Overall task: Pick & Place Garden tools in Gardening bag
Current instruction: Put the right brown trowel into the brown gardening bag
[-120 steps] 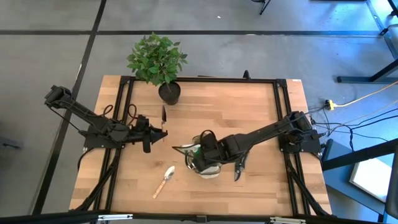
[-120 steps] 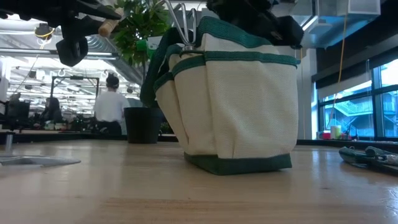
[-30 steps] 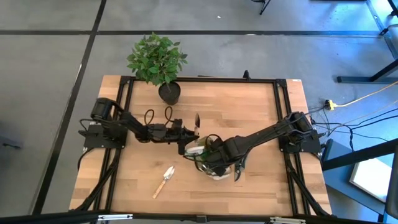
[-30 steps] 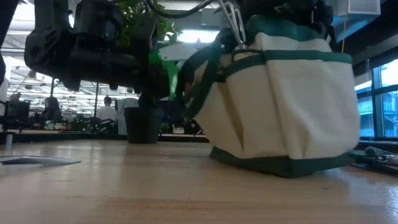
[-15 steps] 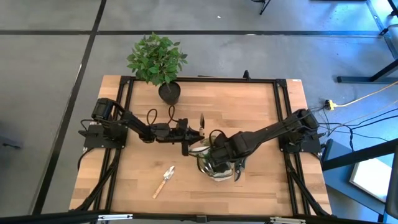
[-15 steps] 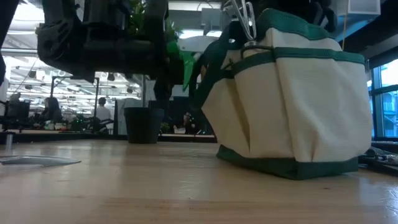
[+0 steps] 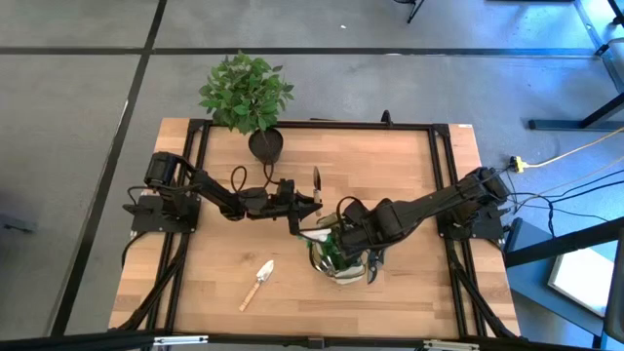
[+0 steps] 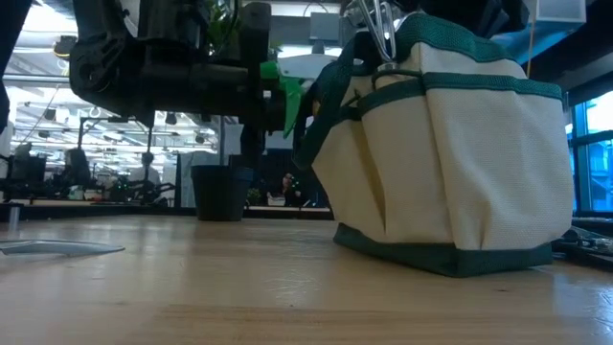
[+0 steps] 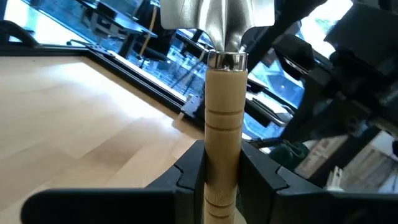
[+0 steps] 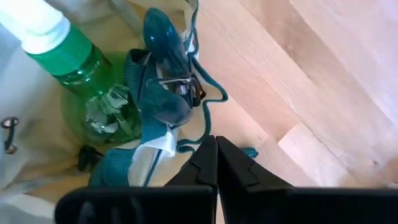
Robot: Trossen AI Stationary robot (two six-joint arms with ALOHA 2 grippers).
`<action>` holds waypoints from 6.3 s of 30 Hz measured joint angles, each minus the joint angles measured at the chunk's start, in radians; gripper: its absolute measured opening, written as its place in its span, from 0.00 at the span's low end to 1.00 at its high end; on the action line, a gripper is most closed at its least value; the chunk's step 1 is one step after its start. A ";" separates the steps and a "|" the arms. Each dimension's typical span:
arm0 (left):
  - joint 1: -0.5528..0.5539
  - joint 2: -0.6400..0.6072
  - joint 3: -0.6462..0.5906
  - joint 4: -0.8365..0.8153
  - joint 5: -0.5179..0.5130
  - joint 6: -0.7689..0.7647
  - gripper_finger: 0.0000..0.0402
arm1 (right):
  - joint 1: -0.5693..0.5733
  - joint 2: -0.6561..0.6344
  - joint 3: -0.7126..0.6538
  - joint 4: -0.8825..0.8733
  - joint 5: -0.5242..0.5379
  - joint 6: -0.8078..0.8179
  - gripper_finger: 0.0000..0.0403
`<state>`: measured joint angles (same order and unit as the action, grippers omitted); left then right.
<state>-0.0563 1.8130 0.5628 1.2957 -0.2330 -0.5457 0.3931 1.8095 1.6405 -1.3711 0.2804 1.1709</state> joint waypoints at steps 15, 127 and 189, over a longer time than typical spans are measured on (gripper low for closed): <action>0.017 -0.380 0.001 -0.377 -0.030 0.052 0.16 | 0.013 -0.118 0.000 0.000 0.036 0.003 0.00; -0.210 -0.050 0.607 -0.289 0.401 -0.403 0.16 | 0.109 -0.758 -1.186 2.407 -0.101 -0.360 0.28; -0.219 -0.050 0.607 -0.209 0.511 -0.407 0.16 | -0.184 -0.512 -0.582 1.922 -0.676 -0.525 0.03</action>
<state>-0.2753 1.7634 1.1698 1.0863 0.2778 -0.9528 0.2087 1.2972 1.0584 0.5512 -0.3951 0.6464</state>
